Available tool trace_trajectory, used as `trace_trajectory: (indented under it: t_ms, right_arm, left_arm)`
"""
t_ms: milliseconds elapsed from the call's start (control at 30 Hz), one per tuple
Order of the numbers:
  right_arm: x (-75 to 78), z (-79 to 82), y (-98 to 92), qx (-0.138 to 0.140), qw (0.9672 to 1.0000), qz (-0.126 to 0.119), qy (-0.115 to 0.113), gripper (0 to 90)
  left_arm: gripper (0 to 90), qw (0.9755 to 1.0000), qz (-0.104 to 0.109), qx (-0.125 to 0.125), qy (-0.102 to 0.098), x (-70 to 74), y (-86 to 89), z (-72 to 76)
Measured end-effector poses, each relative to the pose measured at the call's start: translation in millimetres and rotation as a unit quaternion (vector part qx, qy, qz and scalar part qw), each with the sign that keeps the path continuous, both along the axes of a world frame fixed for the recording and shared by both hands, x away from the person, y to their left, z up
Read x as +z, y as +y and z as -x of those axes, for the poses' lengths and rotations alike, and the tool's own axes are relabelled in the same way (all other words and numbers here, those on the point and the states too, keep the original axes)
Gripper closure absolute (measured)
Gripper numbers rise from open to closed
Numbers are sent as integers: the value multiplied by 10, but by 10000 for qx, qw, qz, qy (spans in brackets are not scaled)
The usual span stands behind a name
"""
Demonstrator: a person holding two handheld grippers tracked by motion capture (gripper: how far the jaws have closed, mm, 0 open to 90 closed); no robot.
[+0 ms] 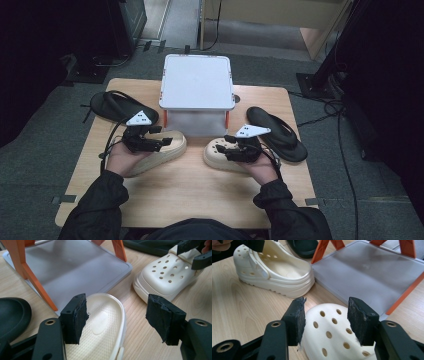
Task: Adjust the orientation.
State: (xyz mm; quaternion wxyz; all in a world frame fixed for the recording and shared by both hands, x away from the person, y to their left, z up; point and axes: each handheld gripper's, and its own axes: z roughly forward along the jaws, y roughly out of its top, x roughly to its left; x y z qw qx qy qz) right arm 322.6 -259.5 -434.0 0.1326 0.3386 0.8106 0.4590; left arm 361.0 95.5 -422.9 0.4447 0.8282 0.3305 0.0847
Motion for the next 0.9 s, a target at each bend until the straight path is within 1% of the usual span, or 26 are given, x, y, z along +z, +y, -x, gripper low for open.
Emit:
trace_trajectory:
  t_ms: [67,167,300,433,467,500,633,667,733,767,833,900]
  right_arm:
    - [-2,1,18,36,10000,7,2,492]
    - [5,15,44,60,10000,-9,24,494]
    - [11,32,67,151,9999,11,-4,499]
    - [30,46,88,163,9999,-19,-8,501]
    - [38,51,102,153,9999,-21,-6,501]
    - [48,50,144,212,9998,26,-59,501]
    - [61,57,206,298,9995,72,-62,500]
    - [71,56,248,378,9993,37,-58,499]
    - [77,52,267,413,9991,17,-44,498]
    - [91,42,316,489,9988,-11,-51,495]
    - [102,30,355,557,9984,-4,-67,495]
    - [107,16,379,597,9982,-16,-72,495]
  left_arm:
    - [332,10000,22,20,41,-2,9,-5]
    - [333,10000,-8,28,4,5,13,0]
    - [336,10000,-3,30,-18,18,19,11]
    - [337,10000,-1,53,-27,28,34,17]
    - [337,10000,-18,52,-38,36,47,20]
    - [336,9999,24,84,-50,50,78,30]
    - [334,9998,64,163,-67,69,139,49]
    - [331,9997,95,217,-74,78,184,63]
    - [329,9996,116,259,-69,83,211,72]
    - [329,9995,126,289,-67,86,231,82]
    - [329,9992,134,369,-87,95,284,113]
    - [329,9992,133,378,-88,97,297,118]
